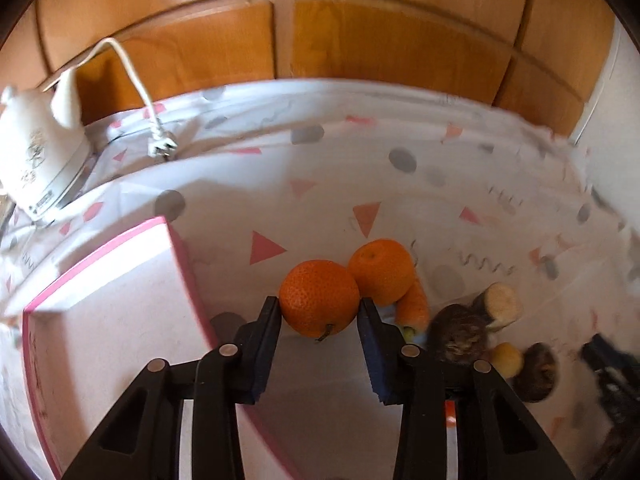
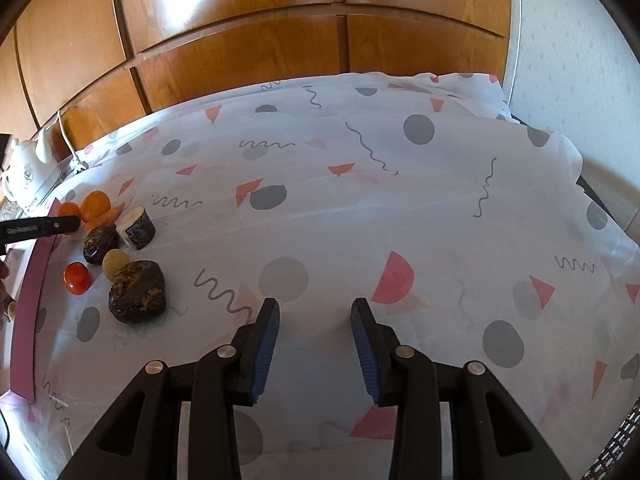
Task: Organize fruits
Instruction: 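Grasp the mandarin orange with the left tool and lift, then carry the orange into the pink tray and open the left tool, then reach the right tool to the dark brown round cake and grasp it, then carry the dark cake into the pink tray and open the right tool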
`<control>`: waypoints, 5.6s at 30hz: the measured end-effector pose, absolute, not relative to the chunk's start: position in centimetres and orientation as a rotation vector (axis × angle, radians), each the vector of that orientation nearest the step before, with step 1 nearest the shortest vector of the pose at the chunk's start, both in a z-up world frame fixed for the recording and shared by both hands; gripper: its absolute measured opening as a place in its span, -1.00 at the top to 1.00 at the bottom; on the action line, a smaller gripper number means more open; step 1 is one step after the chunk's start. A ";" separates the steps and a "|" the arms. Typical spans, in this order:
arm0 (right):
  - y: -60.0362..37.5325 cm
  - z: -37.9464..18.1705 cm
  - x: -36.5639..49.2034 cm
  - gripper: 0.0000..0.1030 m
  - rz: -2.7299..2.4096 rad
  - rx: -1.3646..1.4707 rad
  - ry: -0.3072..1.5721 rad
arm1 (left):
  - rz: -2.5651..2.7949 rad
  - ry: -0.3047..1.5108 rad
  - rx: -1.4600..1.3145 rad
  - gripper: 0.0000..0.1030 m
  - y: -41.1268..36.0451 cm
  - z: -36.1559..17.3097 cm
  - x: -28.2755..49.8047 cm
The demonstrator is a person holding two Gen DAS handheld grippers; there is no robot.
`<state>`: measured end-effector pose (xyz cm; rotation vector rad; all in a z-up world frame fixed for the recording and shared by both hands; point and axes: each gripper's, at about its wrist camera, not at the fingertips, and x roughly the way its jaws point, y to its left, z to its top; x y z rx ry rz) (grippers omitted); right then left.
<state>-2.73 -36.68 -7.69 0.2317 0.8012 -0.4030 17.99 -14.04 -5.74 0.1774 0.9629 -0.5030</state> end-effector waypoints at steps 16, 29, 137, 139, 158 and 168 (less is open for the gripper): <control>-36.4 -7.6 -2.8 0.25 -0.415 0.221 0.805 | -0.217 0.958 -0.082 0.23 0.0 -5.2 17.6; -36.3 -7.8 -2.8 0.23 -0.421 0.203 0.815 | -0.146 0.989 -0.103 0.20 1.9 -7.4 17.4; -7.2 -3.9 4.1 0.02 0.537 -0.240 0.889 | 0.178 0.797 -0.296 -0.91 12.2 -4.5 1.6; -5.9 -4.8 4.4 0.02 0.553 -0.260 0.914 | 0.181 0.798 -0.296 -0.91 12.3 -4.5 1.6; -7.4 -4.9 3.9 -0.14 0.468 -0.173 0.868 | 0.147 0.784 -0.276 -0.91 11.6 -4.2 1.5; -16.7 -4.0 1.8 -0.14 0.197 -0.001 0.814 | 0.086 0.754 -0.218 -0.91 9.6 -2.8 1.4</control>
